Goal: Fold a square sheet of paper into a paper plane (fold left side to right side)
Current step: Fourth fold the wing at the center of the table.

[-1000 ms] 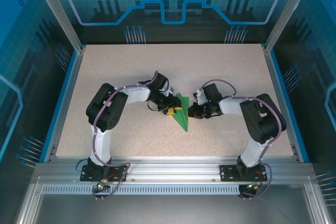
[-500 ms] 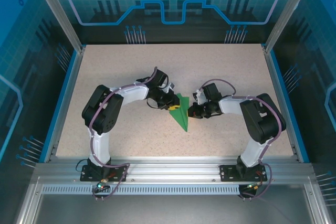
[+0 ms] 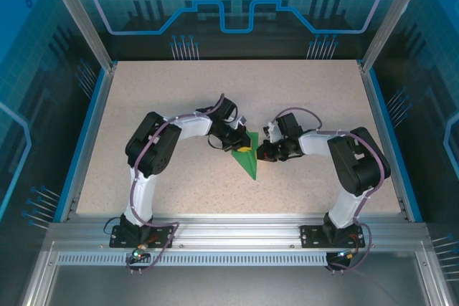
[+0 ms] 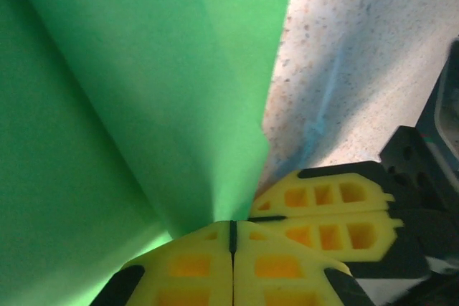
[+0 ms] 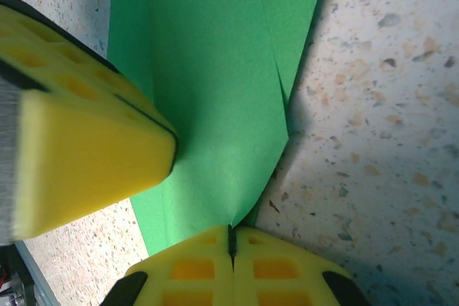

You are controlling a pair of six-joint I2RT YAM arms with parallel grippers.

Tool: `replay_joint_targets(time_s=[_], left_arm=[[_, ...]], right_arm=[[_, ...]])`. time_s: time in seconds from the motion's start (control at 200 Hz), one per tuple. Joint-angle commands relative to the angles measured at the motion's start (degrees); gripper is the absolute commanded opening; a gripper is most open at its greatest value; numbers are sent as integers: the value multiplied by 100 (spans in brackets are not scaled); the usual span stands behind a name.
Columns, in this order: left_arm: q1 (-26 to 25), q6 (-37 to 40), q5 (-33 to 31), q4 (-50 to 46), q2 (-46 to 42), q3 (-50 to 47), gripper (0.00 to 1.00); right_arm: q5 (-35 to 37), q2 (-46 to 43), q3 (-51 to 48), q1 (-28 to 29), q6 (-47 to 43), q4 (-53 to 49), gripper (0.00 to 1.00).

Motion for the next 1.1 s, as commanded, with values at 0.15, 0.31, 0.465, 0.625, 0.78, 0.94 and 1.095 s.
replay_joint_targets(time_s=[0.15, 0.31, 0.465, 0.625, 0.78, 0.94, 1.095], left_arm=[[5, 174, -158, -162, 131, -28, 4], [15, 170, -203, -186, 157, -117, 3], [24, 176, -241, -200, 233, -181, 1], [32, 190, -286, -201, 254, -261, 0], [29, 184, -329, -251, 272, -310, 0], [35, 180, -352, -286, 307, -308, 0], [31, 182, -366, -293, 307, -305, 0]], right_arm=[[540, 258, -30, -6, -180, -689, 3], [533, 264, -36, -1, -190, -683, 4], [517, 254, -6, -7, -187, -672, 4], [443, 219, 9, -7, -176, -622, 5], [300, -35, 20, -9, -103, -375, 18], [466, -551, 121, -40, -99, -561, 30], [406, -1066, 55, 1, -164, -929, 30]])
